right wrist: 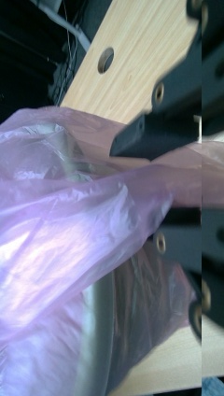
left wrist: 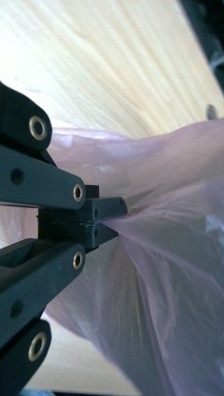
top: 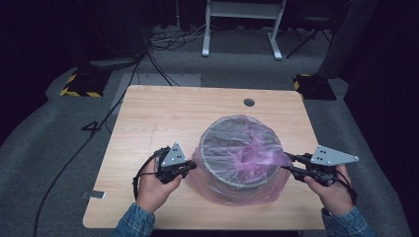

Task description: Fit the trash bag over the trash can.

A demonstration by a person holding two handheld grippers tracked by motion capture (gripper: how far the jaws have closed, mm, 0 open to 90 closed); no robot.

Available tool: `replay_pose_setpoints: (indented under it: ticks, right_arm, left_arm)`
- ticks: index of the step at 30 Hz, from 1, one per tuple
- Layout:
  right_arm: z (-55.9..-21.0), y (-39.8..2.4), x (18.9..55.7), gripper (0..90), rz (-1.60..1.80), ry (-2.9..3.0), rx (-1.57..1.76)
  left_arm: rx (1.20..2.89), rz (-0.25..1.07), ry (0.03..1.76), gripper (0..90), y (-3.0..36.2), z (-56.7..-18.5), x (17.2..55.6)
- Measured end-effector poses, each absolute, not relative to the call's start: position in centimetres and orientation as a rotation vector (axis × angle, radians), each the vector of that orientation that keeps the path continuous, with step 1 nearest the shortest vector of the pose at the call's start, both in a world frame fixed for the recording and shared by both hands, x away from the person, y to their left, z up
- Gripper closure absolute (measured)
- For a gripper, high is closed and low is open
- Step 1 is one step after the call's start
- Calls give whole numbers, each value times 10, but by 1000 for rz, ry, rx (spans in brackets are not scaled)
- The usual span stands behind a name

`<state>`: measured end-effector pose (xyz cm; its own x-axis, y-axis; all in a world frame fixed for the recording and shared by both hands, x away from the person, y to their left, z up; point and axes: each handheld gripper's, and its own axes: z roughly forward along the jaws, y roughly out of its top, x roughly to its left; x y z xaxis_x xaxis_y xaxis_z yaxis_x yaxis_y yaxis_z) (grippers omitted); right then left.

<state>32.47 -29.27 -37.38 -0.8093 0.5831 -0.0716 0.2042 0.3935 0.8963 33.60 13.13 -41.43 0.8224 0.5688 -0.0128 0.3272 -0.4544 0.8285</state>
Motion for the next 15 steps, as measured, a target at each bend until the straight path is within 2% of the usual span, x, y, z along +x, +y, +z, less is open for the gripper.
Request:
replay_pose_setpoints:
  ticks: [2, 6, 15]
  right_arm:
    - [-374, -291, 327, 864, 1400, 2295, 673]
    - [-379, -291, 338, 898, 1401, 2273, 699]
    - [-430, -295, 381, 900, 1354, 2320, 917]
  left_arm:
    - [2099, 322, 684, 900, 129, -421, 340]
    - [2136, 302, 688, 900, 123, -432, 345]
    - [2196, 299, 696, 900, 113, -442, 352]
